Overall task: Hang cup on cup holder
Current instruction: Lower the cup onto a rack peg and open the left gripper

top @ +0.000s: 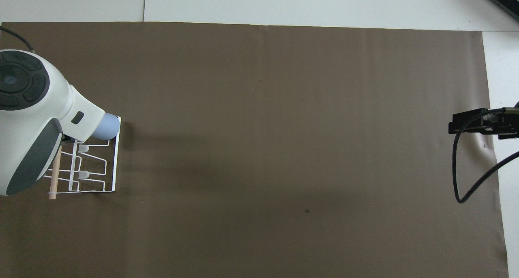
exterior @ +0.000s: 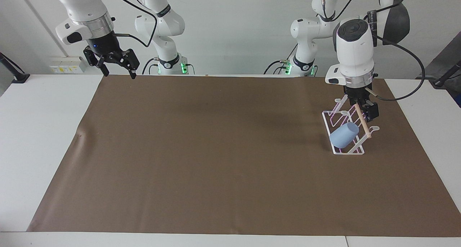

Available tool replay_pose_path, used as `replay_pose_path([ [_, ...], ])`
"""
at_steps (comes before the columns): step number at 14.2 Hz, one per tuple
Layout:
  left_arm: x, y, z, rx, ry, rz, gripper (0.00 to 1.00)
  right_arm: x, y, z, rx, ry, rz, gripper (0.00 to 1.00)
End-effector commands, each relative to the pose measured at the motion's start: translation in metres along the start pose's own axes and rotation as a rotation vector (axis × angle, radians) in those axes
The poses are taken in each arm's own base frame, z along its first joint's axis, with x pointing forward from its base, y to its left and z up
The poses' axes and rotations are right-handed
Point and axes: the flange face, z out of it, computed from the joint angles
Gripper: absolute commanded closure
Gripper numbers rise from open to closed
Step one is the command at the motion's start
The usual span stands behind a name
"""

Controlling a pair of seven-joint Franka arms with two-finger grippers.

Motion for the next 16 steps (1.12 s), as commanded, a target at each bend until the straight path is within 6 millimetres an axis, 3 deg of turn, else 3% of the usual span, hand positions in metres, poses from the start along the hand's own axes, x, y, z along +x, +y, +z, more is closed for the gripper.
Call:
replay_pose_path([
  [1, -0.007, 0.003, -0.029, -0.055, 0.042, -0.196, 0.0, 0.002, 0.007, 0.0, -0.021, 0.017, -0.023, 0.0],
  [4, -0.002, 0.018, -0.042, -0.183, 0.103, -0.546, 0.0, 0.019, 0.011, -0.002, -0.026, 0.02, -0.018, 0.0],
  [9, 0.007, 0.028, -0.068, -0.265, 0.135, -0.829, 0.0, 0.014, 0.004, -0.001, -0.025, 0.011, -0.033, 0.0],
  [16, 0.002, 0.024, -0.065, -0.312, 0.178, -0.899, 0.0, 0.013, 0.004, 0.001, -0.014, 0.004, -0.023, 0.0],
])
